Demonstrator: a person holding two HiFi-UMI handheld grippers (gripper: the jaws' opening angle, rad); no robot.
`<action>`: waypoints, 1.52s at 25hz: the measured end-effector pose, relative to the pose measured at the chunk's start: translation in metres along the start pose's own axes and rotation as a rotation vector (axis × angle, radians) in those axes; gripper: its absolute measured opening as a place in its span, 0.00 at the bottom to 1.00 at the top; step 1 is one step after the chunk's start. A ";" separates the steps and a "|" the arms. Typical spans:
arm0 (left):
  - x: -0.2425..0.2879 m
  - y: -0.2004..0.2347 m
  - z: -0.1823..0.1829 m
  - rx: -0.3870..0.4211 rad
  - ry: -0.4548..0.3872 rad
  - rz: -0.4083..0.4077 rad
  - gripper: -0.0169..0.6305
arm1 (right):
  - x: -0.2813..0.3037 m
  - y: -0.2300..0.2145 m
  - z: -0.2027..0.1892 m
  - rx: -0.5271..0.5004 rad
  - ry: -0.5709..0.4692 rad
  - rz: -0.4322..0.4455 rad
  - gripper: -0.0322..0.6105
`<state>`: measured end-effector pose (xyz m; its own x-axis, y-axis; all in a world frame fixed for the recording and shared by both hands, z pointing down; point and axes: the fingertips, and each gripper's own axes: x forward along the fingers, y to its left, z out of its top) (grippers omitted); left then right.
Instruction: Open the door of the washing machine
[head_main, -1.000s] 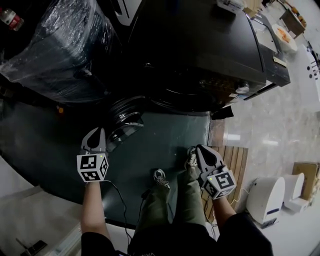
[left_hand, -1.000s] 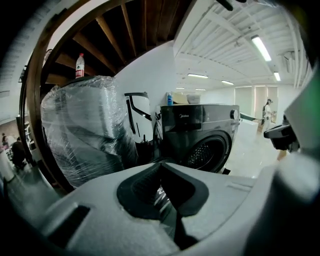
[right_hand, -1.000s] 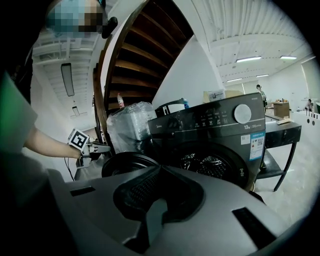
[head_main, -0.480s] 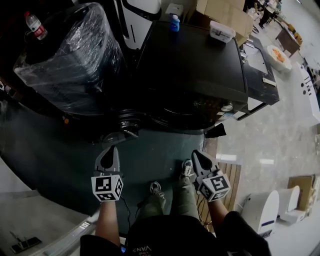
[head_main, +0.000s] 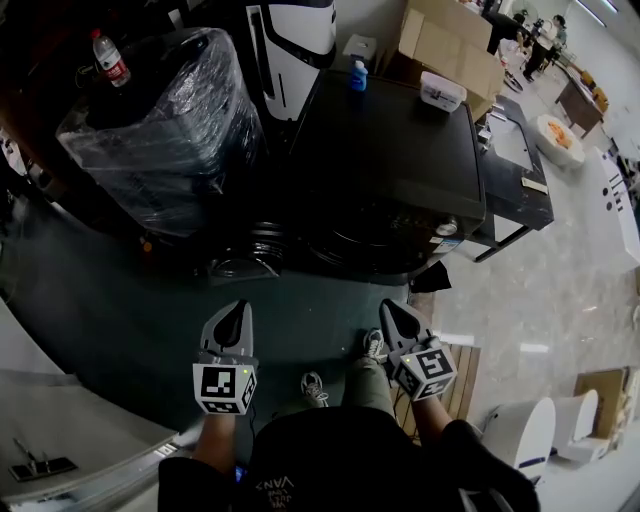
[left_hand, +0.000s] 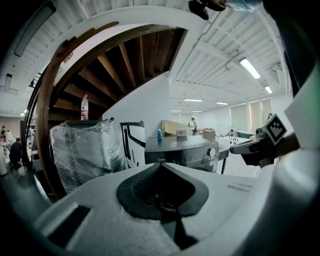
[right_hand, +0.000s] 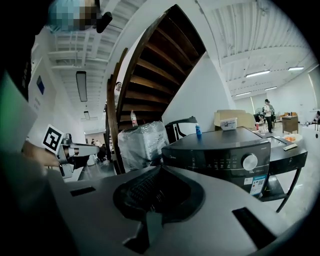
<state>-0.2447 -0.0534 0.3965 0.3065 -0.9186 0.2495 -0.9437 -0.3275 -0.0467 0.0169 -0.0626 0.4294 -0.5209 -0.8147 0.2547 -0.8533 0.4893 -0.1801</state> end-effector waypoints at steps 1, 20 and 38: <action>-0.005 0.000 0.005 -0.010 -0.011 0.000 0.05 | -0.001 0.003 0.002 -0.001 -0.001 0.005 0.06; -0.082 -0.006 0.022 -0.015 -0.044 0.093 0.05 | -0.010 0.073 0.031 -0.060 -0.024 0.166 0.06; -0.115 0.015 -0.004 -0.060 -0.024 0.120 0.05 | -0.002 0.116 0.024 -0.118 0.010 0.195 0.06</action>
<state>-0.2949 0.0479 0.3714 0.1927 -0.9557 0.2223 -0.9794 -0.2013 -0.0167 -0.0809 -0.0121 0.3851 -0.6762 -0.6983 0.2350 -0.7326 0.6709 -0.1144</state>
